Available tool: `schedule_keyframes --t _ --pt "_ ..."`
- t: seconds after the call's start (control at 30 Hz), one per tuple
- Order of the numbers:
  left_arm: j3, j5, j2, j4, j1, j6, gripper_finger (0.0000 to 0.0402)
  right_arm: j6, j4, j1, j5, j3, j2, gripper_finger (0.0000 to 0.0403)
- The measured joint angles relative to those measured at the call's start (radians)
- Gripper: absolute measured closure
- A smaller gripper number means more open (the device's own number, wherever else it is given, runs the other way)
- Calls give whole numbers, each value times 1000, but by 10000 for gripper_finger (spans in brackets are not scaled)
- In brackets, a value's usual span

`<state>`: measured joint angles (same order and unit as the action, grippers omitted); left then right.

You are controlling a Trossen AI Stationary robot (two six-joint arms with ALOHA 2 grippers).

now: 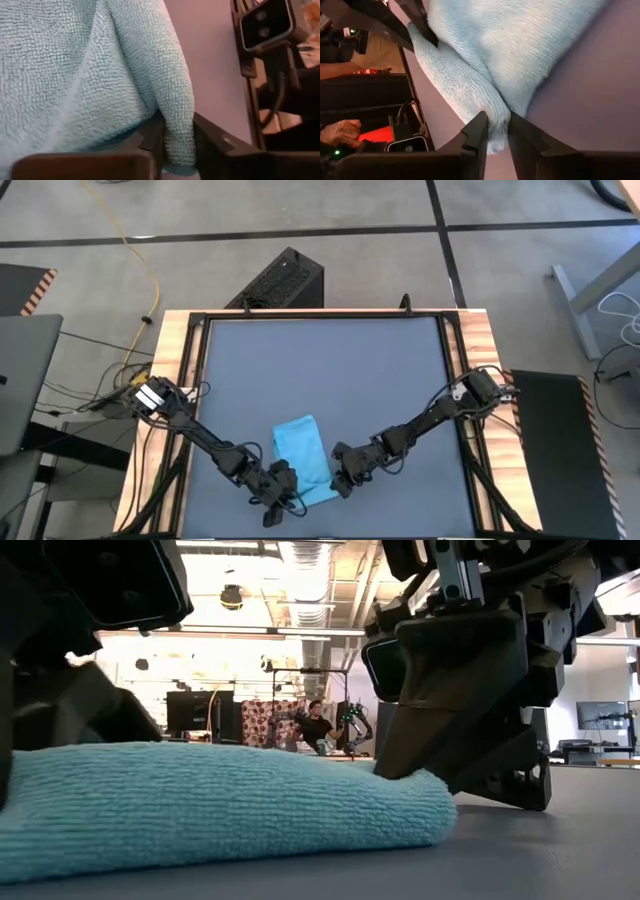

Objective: Roll towel
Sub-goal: Roll the blue towel

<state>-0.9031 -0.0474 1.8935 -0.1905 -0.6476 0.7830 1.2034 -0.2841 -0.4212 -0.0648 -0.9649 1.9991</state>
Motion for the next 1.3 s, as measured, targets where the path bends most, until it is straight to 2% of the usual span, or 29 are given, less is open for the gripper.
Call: schedule_keyframes --t 0.1,0.17,0.4,0.53,0.67,0.83,1.03,1.17,1.3 --pt "0 36 0 3 1 22 378 0 11 13 -36 -1 0 288" --pt "0 46 0 7 1 38 392 2 11 26 -78 -1 0 277" --pt "0 63 0 14 0 51 394 -8 10 53 -158 -1 -3 262" --pt "0 63 0 15 0 68 397 -59 32 63 -154 -2 -36 265" --pt "1 64 0 13 0 78 398 -168 133 72 -112 6 -106 270" --pt "2 66 0 9 -3 114 398 -410 268 56 -66 5 -210 271" --pt "2 58 0 4 -8 150 399 -910 163 -70 -63 3 -228 271" --pt "2 67 1 -2 -10 170 399 -1175 48 -154 52 2 -190 269" --pt "3 71 1 -7 -11 176 399 -1264 -18 -189 187 -7 -136 256"
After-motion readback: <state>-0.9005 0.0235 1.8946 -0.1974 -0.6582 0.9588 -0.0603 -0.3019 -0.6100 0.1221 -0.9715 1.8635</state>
